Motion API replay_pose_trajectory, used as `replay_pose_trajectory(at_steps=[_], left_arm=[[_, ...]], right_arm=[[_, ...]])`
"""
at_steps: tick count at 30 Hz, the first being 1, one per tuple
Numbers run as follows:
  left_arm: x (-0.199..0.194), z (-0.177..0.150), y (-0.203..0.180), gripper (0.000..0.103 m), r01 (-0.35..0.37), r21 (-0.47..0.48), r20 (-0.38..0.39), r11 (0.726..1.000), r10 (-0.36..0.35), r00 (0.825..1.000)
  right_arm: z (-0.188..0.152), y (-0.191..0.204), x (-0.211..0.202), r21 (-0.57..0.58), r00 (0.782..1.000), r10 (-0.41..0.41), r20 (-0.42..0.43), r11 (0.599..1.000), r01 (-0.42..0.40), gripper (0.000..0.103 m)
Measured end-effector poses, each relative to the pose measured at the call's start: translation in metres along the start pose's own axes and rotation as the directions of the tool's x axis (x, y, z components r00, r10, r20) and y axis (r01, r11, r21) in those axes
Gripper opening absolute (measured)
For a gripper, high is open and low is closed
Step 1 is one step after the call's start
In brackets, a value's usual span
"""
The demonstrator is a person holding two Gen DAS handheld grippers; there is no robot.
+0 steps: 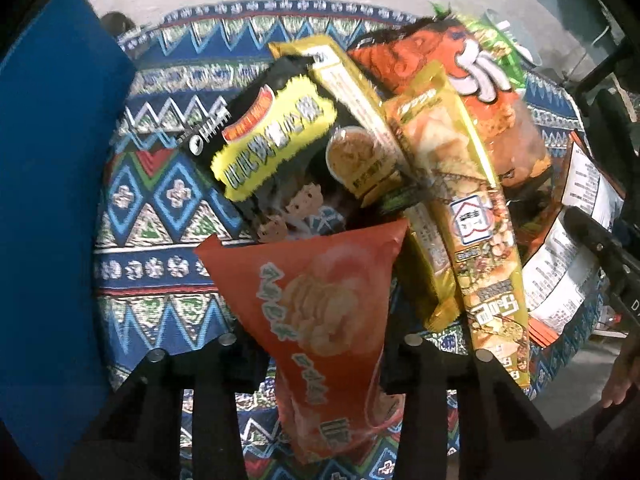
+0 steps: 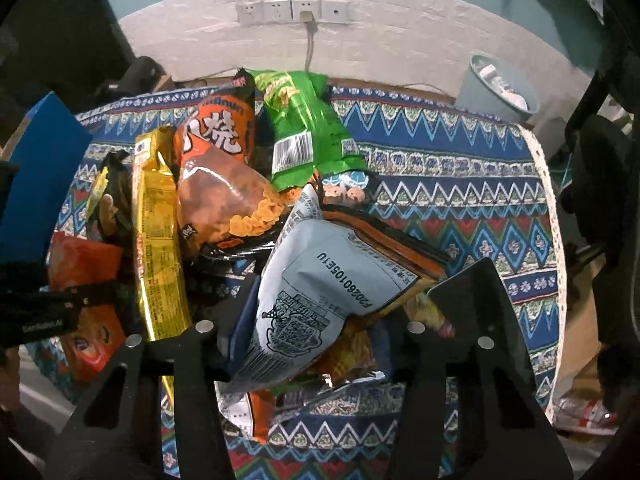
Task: Organize snacks
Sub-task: 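Lower both tools to the pile, grasp red chip bag with left while right grasps white printed bag, then lift both bags and carry them over the cardboard box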
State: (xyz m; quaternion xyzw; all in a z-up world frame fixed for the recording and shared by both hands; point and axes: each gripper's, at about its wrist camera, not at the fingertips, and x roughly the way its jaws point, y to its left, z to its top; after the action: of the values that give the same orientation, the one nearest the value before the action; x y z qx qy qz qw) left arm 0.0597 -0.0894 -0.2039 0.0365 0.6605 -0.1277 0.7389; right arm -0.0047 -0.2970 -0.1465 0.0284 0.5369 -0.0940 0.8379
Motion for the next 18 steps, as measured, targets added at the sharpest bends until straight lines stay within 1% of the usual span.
replay_pose_trajectory(at_steps=[4,7,9,12,18], left_arm=[[-0.016,0.001,-0.007,0.038,-0.007,0.044,0.044,0.999,0.005,0.999],[-0.031,-0.002,-0.014,0.038,-0.025,0.077,0.084,0.997,0.018,0.996],[-0.041,-0.005,-0.007,0.038,-0.031,0.095,0.104,0.995,0.021,0.994],[-0.053,-0.007,-0.008,0.038,-0.034,0.111,0.131,0.993,0.019,0.991],[-0.085,-0.014,-0.012,0.037,-0.067,0.156,0.203,0.985,0.034,0.979]], right_arm=[[-0.001,0.002,-0.014,-0.024,0.999,0.000,0.033,1.000,0.001,0.047],[-0.003,0.003,-0.026,-0.040,0.998,-0.007,0.063,0.999,0.010,0.046],[-0.001,0.003,-0.034,-0.047,0.997,-0.007,0.079,0.999,0.011,0.045],[0.002,0.003,-0.044,-0.053,0.995,0.005,0.102,0.999,0.000,0.045],[0.006,0.009,-0.063,-0.082,0.989,0.030,0.144,0.996,-0.018,0.044]])
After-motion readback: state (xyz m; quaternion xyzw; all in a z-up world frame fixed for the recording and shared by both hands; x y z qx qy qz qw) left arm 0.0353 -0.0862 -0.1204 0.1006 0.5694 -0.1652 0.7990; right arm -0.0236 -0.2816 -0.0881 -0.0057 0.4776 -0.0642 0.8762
